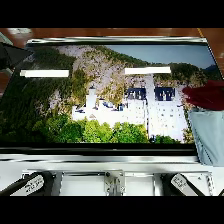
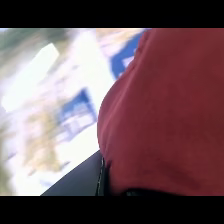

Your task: Fold the shirts.

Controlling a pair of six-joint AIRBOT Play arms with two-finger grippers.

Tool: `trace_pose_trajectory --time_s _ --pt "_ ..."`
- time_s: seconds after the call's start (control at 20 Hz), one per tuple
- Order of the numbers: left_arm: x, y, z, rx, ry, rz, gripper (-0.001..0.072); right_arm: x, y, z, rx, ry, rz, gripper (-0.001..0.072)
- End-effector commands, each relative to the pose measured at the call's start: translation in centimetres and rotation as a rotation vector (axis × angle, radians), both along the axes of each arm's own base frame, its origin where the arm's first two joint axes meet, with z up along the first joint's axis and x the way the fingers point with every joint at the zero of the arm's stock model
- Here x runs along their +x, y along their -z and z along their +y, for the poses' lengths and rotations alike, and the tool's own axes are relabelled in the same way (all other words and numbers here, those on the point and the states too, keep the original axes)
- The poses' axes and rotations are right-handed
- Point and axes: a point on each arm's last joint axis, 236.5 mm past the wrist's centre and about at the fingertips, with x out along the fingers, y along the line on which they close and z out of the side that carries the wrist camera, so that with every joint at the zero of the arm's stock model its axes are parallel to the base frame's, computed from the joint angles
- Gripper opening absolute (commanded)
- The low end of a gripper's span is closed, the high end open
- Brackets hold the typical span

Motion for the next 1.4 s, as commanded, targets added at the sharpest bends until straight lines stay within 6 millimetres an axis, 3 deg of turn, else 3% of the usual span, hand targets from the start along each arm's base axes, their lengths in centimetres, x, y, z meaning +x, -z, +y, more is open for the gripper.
trace_pose_trajectory --time_s 0.0,0.15,0.3,0.55,0.85,1.0,1.05,1.1,1.15,1.25,1.35 --pt "-0.4 0.2 -0.2 0.008 0.019 0.006 0.0039 -4.7 1.2 -6.3 -0.155 0.123 0.127 0.0053" --pt "-0.4 0.2 -0.2 0.008 0.02 0.007 0.0039 -7.5 2.4 -8.5 -0.237 0.134 0.231 0.0053" --pt "-0.4 0.2 -0.3 0.008 0.021 0.008 0.0039 -9.8 3.3 -9.2 -0.268 0.108 0.311 0.0054" --pt "-0.5 0.2 -0.3 0.008 0.022 0.008 0.0038 -19.1 7.5 -10.1 -0.233 0.232 0.717 0.0054" --pt "-0.9 0.5 -0.6 0.006 0.041 0.03 0.0039 -21.8 15.0 -7.3 -0.064 0.341 0.848 0.0053" --pt "-0.8 0.4 -0.5 0.004 0.034 0.025 0.0038 -23.2 17.4 -6.7 -0.028 0.422 0.899 0.0067" --pt "-0.7 0.4 -0.5 0.003 0.031 0.023 0.0039 -23.7 17.7 -7.0 -0.037 0.462 0.912 0.0177" --pt "-0.7 0.4 -0.5 0.003 0.031 0.023 0.0038 -24.2 17.6 -7.6 -0.066 0.473 0.929 0.0442" --pt "-0.7 0.4 -0.5 0.003 0.031 0.023 0.0038 -24.8 17.3 -8.3 -0.102 0.472 0.95 0.0595" --pt "-0.6 0.4 -0.4 0.003 0.028 0.022 0.0038 -25.7 15.7 -9.7 -0.169 0.489 0.98 0.0619" --pt "-0.2 0.1 -0.2 -0.009 0.004 0.016 0.0038 -24.4 12.8 -11.5 -0.236 0.476 0.918 0.0618"
